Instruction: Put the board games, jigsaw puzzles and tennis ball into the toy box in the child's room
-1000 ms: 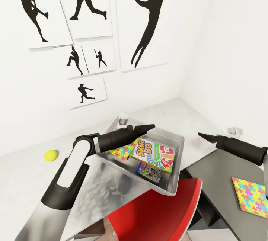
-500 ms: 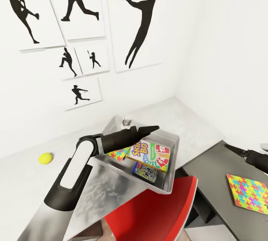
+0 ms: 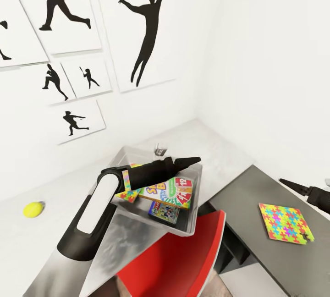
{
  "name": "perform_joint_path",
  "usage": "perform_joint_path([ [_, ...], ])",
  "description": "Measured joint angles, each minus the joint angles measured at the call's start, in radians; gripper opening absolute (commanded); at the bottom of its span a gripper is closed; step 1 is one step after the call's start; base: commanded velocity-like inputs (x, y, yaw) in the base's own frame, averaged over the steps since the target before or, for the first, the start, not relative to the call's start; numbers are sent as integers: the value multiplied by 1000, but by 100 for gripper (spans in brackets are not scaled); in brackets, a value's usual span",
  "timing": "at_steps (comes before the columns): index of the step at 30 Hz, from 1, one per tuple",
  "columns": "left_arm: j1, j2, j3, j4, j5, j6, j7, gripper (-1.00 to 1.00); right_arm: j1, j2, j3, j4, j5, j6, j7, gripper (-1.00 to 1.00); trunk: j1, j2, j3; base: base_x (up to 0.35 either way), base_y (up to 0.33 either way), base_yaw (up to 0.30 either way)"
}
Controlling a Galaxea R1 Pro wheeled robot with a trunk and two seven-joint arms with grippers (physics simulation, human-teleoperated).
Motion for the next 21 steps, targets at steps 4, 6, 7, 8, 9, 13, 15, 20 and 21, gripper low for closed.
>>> perform_joint_path([
  [4,0,1,-1,0,-1,0,0,100,1,1,32,0,0,0,4,100,0,0,3,0,0,-260],
  [6,0,1,-1,0,-1,0,0,100,1,2,51,0,0,0,5,100,0,0,4,0,0,-261],
  [7,0,1,-1,0,-1,0,0,100,1,2,58,0,0,0,5,100,0,0,5,0,0,-261],
  [8,1,1,-1,0,-2,0,0,100,1,3,64,0,0,0,6,100,0,0,6,0,0,-261],
  [9,0,1,-1,0,-2,0,0,100,2,3,69,0,1,0,6,100,0,0,7,0,0,-262],
  [13,1,2,-1,0,-2,-1,0,100,2,3,78,0,1,0,7,100,0,0,10,0,0,-262],
  [15,1,2,-1,0,-2,-1,0,100,2,4,82,0,1,0,7,100,0,0,11,0,0,-262],
  [20,1,2,0,0,-2,-1,0,100,2,4,85,-1,1,0,8,100,0,0,15,0,0,-262],
  [21,1,2,0,0,-3,-1,0,100,2,4,86,-1,0,0,8,100,0,0,15,0,0,-262],
])
